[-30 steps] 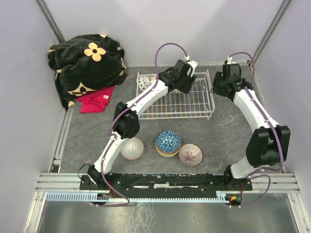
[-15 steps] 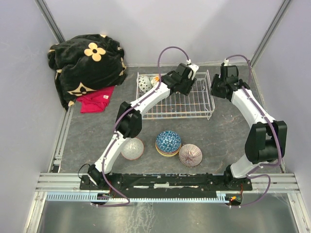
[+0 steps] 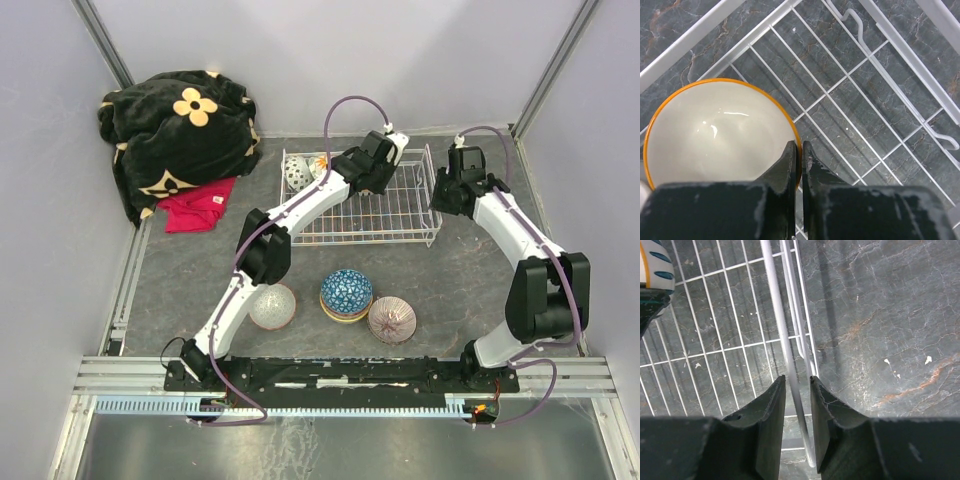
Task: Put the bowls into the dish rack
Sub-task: Pick up the bowl from the dish rack.
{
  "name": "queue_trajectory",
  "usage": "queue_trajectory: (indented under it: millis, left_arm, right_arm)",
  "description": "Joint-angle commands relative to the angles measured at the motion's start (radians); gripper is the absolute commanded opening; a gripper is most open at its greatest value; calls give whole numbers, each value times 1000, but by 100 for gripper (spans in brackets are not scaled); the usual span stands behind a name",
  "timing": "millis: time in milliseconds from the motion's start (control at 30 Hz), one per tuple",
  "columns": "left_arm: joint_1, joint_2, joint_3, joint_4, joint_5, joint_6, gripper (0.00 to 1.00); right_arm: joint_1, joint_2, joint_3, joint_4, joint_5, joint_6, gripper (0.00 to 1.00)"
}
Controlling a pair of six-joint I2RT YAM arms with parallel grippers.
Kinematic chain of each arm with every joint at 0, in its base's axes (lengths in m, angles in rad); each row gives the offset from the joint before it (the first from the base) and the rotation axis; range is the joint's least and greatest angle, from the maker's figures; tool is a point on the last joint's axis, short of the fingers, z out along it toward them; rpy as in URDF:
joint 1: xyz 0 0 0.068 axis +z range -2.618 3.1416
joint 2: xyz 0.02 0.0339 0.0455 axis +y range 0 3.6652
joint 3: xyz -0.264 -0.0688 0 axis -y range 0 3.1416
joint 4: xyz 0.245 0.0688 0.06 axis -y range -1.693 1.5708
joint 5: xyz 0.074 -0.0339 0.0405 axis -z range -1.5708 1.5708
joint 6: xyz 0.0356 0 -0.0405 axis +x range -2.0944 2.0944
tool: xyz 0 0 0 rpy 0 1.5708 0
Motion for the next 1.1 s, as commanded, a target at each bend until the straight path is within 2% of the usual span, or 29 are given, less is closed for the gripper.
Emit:
queue_trajectory:
  millis: [0, 267, 467, 767, 1067]
  left_arm:
    - [3, -111, -38, 75, 51, -37, 3]
    - [29, -177, -60, 199, 200, -161, 3]
    - [101, -225, -187, 418, 367, -345, 3]
    - [167, -274, -376, 658, 469, -556, 3]
    - [172, -281, -470, 927, 542, -761, 3]
  right_arm:
    - [23, -66, 0, 5, 6, -3, 34]
    - [45, -85, 18, -22, 23, -7, 34]
    - [48, -104, 28, -37, 28, -9, 33]
    - [55, -119, 52, -53, 20, -14, 33]
    - [110, -127, 114, -75, 45, -18, 34]
